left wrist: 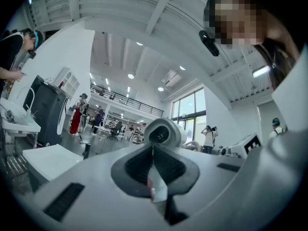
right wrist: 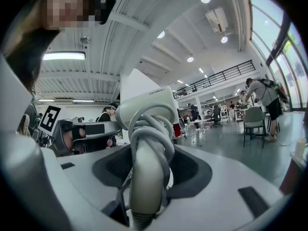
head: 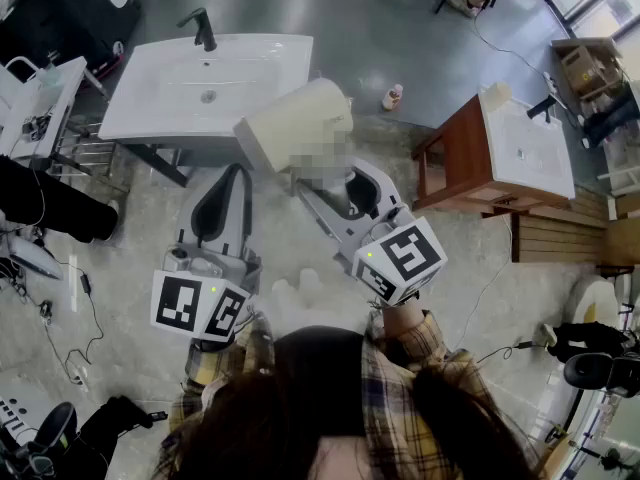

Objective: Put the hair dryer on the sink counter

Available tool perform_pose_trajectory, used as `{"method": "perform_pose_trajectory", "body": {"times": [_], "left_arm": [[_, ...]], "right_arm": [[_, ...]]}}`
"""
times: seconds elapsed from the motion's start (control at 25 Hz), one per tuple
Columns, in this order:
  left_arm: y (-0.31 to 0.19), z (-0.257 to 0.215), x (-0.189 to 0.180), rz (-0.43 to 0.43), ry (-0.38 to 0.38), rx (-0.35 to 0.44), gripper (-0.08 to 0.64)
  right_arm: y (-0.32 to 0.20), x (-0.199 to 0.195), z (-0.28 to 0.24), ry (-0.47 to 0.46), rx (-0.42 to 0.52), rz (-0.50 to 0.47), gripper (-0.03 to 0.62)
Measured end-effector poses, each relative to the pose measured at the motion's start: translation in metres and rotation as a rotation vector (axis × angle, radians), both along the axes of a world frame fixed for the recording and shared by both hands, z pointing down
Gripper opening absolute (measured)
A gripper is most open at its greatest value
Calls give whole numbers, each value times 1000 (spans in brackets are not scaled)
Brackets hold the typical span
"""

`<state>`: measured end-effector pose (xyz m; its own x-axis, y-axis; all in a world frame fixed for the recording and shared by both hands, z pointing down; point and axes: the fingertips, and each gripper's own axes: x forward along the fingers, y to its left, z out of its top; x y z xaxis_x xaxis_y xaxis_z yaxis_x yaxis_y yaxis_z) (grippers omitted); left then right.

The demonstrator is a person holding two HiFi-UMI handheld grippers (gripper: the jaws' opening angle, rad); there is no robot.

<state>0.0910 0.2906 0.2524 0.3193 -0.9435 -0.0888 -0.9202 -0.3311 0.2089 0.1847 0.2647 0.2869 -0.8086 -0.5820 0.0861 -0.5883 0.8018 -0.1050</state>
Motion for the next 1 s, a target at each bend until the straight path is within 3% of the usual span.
{"method": "perform_pose_trajectory", "body": {"times": [0.52,0.8,1.0], "left_arm": [[-14,-23,-12,-7,-38,57,20],[-19,-24,-3,-50,-53,59,20],[-2,-14,-19,-127,-48,46,20]], "right_arm": [[-19,-11,-17,-96,-4,-17,238],[-32,5,-18,-121,-25,-39,239],[-25,7,-5,-120,-51,-68,239]]}}
